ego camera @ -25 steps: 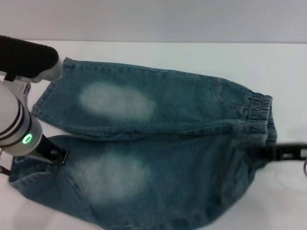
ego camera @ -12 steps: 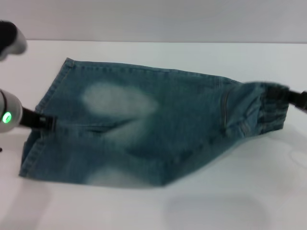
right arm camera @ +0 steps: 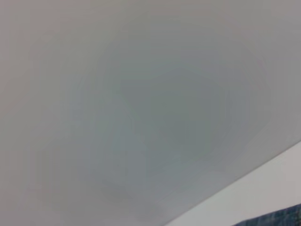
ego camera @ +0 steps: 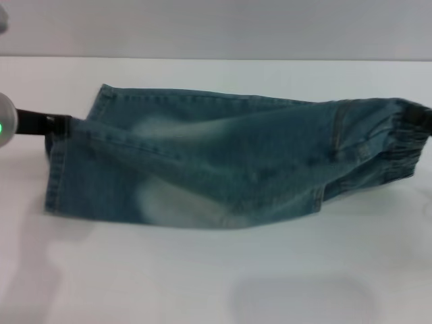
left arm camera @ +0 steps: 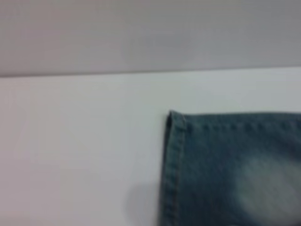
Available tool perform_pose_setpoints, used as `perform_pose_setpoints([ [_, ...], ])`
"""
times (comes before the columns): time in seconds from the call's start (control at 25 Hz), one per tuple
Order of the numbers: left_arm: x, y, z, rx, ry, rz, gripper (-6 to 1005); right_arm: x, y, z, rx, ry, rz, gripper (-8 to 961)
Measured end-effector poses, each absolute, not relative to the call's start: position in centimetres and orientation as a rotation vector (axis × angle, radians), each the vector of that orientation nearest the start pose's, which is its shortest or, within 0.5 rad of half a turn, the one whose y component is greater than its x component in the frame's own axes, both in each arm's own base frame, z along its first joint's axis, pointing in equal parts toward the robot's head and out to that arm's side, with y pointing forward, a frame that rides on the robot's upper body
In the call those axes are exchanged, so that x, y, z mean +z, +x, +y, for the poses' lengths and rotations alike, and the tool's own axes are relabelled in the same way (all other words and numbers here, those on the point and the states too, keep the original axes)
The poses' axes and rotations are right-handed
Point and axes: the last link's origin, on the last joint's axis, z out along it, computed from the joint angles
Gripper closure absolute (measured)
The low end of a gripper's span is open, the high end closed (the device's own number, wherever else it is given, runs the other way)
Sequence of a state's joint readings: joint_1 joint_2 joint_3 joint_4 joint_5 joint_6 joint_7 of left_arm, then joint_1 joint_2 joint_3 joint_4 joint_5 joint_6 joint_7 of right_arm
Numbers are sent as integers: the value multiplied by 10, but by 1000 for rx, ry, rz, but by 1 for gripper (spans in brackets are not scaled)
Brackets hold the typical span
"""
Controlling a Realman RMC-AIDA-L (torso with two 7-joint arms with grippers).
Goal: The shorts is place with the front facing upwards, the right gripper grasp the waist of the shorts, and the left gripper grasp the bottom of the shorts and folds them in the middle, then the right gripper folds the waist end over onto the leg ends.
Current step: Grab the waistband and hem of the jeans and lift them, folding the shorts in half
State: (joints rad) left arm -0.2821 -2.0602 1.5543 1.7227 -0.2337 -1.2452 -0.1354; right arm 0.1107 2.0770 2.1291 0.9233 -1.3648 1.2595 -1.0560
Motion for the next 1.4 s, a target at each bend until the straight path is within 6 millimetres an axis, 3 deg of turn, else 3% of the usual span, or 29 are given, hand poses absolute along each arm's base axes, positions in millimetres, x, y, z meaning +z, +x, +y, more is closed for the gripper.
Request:
perform_pose_setpoints([
  [0.36, 73, -211, 352, -53, -1821, -1240, 974, 64, 331, 291, 1267, -1734, 1597, 941],
  [0.6, 77, -208, 356, -90, -1830, -1211, 974, 59, 334, 295, 1348, -1663, 1647, 942],
  [0.96, 76, -204, 362, -129, -1845, -1173, 975, 57, 327, 304, 1395, -1661, 1646, 941],
  [1.4, 60, -206, 374, -156, -1878, -1191, 975, 67, 335, 316, 1433, -1548, 1626, 942],
])
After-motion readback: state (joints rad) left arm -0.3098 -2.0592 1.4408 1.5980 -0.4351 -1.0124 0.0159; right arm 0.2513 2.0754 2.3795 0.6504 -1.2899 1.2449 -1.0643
